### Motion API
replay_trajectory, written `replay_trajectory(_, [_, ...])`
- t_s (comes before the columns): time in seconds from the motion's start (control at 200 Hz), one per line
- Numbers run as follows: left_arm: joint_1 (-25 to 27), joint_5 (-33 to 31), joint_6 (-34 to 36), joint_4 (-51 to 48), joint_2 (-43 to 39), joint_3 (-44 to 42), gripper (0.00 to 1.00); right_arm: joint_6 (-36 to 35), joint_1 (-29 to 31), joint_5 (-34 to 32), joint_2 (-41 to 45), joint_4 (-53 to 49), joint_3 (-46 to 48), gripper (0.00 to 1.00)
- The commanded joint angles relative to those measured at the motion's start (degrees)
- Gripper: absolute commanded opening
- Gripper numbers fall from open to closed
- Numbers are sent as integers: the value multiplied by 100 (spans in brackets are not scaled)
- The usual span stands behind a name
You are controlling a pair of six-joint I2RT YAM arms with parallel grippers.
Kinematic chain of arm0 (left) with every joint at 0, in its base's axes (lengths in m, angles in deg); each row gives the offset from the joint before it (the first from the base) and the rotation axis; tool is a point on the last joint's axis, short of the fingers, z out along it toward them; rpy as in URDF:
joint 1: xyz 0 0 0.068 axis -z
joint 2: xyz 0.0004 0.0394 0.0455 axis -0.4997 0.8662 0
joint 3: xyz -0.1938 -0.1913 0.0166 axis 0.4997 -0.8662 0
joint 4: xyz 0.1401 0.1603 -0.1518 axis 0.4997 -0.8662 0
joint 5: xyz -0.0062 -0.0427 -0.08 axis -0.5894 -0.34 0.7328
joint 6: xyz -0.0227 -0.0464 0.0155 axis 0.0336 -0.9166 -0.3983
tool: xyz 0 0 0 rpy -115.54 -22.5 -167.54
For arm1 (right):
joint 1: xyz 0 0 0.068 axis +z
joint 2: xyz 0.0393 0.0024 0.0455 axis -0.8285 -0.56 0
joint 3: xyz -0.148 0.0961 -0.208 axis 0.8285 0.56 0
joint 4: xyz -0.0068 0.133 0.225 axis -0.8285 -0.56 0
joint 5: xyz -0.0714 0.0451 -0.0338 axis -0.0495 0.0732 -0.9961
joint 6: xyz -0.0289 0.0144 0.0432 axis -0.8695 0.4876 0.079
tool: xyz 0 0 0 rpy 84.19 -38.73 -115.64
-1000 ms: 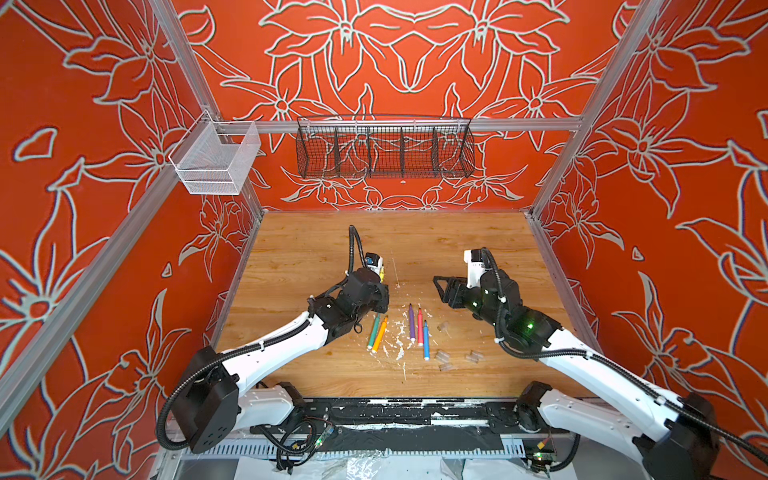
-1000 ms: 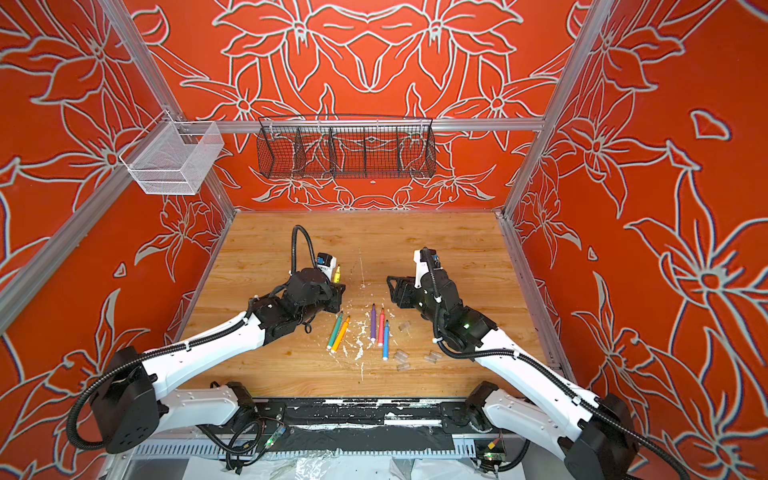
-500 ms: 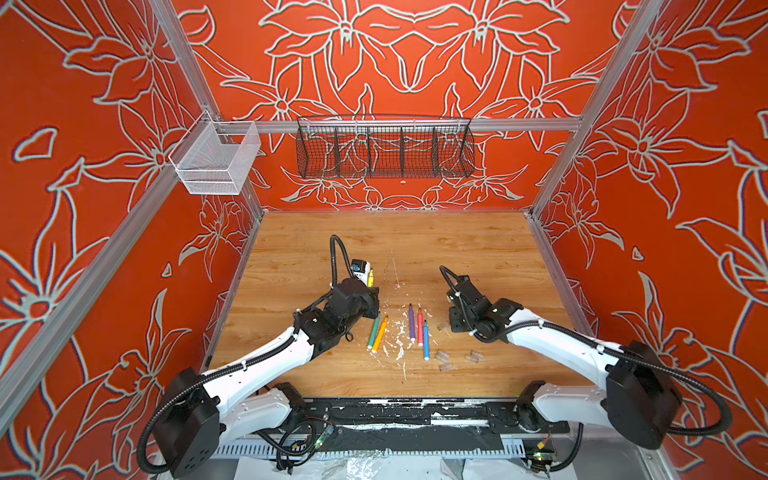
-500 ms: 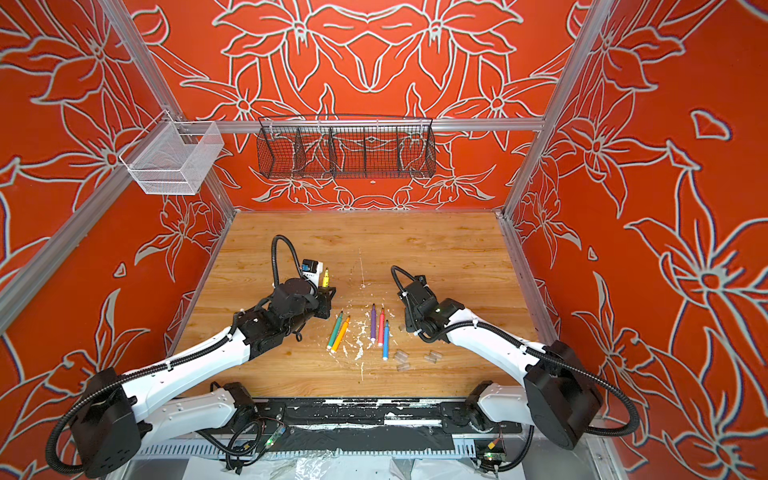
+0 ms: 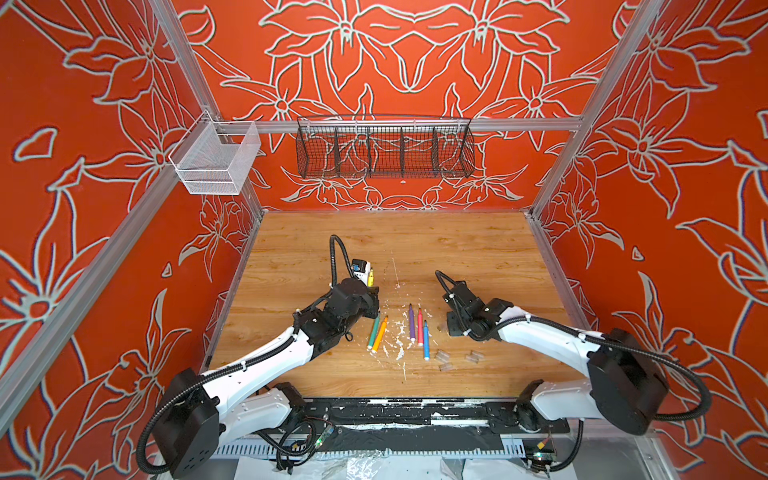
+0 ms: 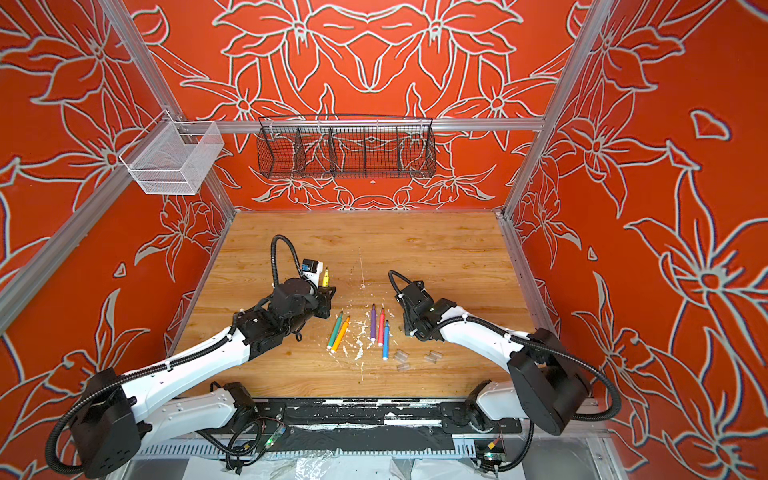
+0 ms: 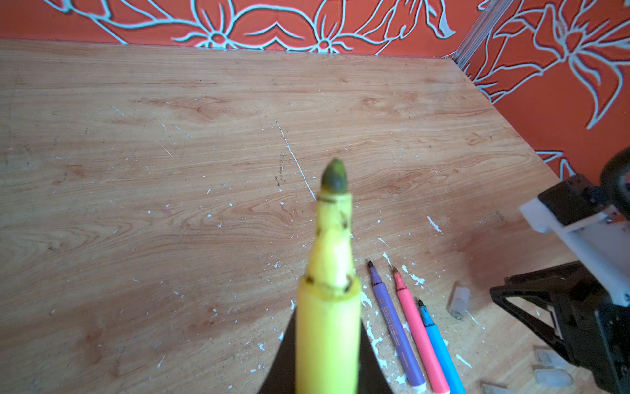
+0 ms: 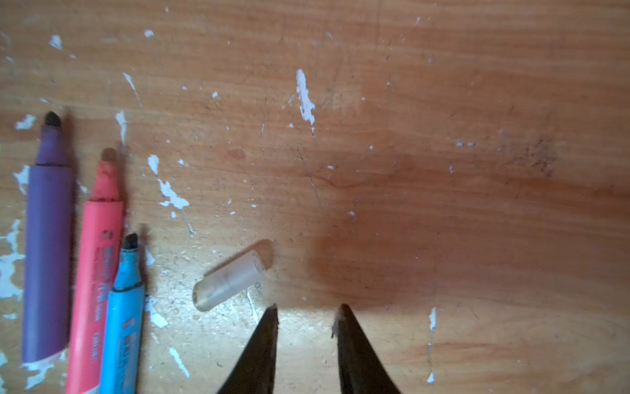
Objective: Insert the pens into the pen caps
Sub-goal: 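Withdraw the right gripper and lower it over a clear cap, then grasp the clear plastic cap with the right gripper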
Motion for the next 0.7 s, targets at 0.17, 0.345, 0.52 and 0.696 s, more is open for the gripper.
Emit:
replay_trajectory(0.17, [-23, -164, 60, 57, -110, -29, 0, 121, 14, 133, -474, 18, -275, 30])
replay_trajectory(0.345, [-22, -173, 75, 28, -92, -3, 0, 76, 13, 233, -902, 69, -494, 27])
replay_trajectory(0.52, [-28, -177, 91, 30, -162, -29, 0, 71, 13, 258, -1281, 0, -743, 23])
replay_trajectory(0.696, [-27, -165, 83, 34, -183, -46, 0, 27, 21, 315, -1347, 19, -824, 23])
